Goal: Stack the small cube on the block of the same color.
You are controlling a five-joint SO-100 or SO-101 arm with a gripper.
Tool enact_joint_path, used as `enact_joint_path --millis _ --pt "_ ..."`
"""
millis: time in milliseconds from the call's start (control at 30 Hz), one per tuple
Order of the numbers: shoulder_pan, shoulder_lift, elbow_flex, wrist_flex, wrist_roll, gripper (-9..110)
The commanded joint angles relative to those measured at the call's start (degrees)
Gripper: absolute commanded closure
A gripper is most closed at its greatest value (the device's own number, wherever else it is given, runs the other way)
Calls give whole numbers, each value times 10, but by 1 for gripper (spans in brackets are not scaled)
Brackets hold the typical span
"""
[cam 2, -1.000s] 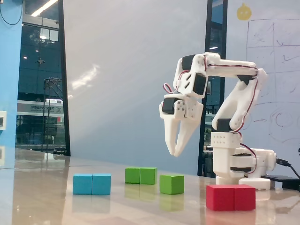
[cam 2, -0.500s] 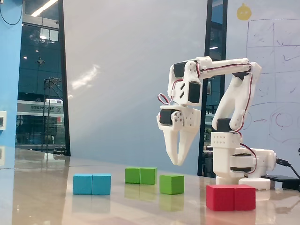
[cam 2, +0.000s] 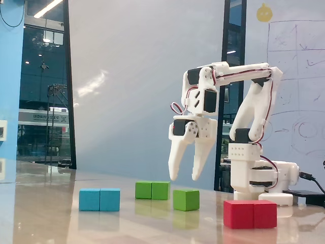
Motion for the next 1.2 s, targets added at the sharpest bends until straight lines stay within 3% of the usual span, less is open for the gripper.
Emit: enact_joint_path --millis 0,900,1167 --pt "0 -11 -44 -3 -4 75" --pt "3 -129 -53 -15 3 74" --pt "6 -129 -52 -77 -3 91"
